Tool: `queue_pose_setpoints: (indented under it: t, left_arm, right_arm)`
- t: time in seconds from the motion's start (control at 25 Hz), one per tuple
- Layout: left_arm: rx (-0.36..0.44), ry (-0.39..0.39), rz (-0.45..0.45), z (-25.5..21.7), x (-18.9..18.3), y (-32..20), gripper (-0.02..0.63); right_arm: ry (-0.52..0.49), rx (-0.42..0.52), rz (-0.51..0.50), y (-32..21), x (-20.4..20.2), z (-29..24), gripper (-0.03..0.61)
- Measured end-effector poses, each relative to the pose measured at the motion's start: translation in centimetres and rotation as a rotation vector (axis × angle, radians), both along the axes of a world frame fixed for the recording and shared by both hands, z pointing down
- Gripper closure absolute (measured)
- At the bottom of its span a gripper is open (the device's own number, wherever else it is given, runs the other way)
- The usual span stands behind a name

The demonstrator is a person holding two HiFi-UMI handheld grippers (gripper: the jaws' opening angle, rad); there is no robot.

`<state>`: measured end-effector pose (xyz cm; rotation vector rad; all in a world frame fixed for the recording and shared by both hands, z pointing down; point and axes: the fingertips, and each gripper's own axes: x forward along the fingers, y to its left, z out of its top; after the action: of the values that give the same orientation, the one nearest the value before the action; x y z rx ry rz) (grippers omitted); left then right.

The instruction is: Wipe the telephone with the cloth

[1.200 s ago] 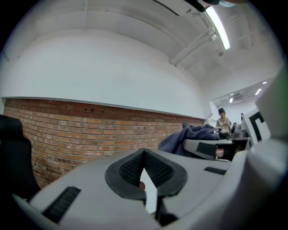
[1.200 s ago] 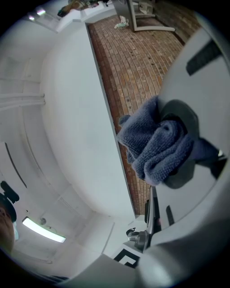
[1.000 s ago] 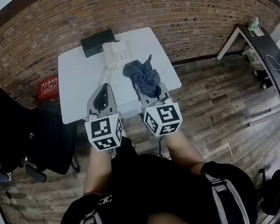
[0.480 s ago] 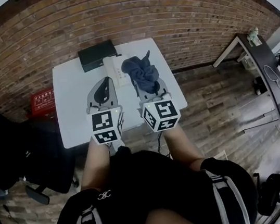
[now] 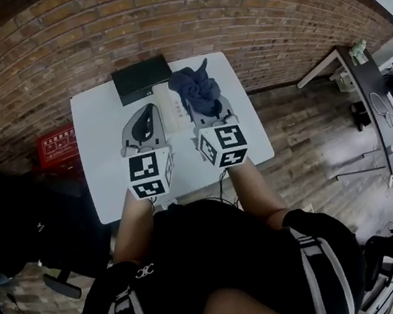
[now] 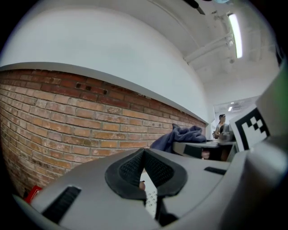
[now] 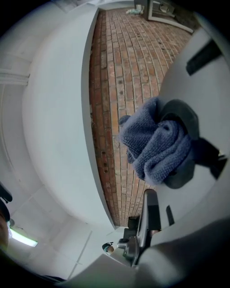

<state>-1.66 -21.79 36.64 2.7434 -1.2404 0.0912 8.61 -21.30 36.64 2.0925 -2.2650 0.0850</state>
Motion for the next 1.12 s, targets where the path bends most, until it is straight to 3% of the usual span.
queue_pose_setpoints:
  t: [0.28,0.92,1.12]
  left_arm:
    - [-0.074,-0.012,-0.064,3.0,-2.1,-3.6,0.618]
    - [-0.114,-0.116,-0.247,5.1,-3.5,-5.2,0.618]
    - [-0.128,-0.120,-0.295,5.8,-4.2,-5.5,0.618]
  right_arm:
    - [-0.004,-0.096,-0.016,-5.2,0.8,4.3,0.541]
    - [-0.155,-0.425,-0.151,-15.5,1.8,17.5,0.541]
    - [-0.155,-0.520,-0.164,-17.7,1.5,20.5,0.541]
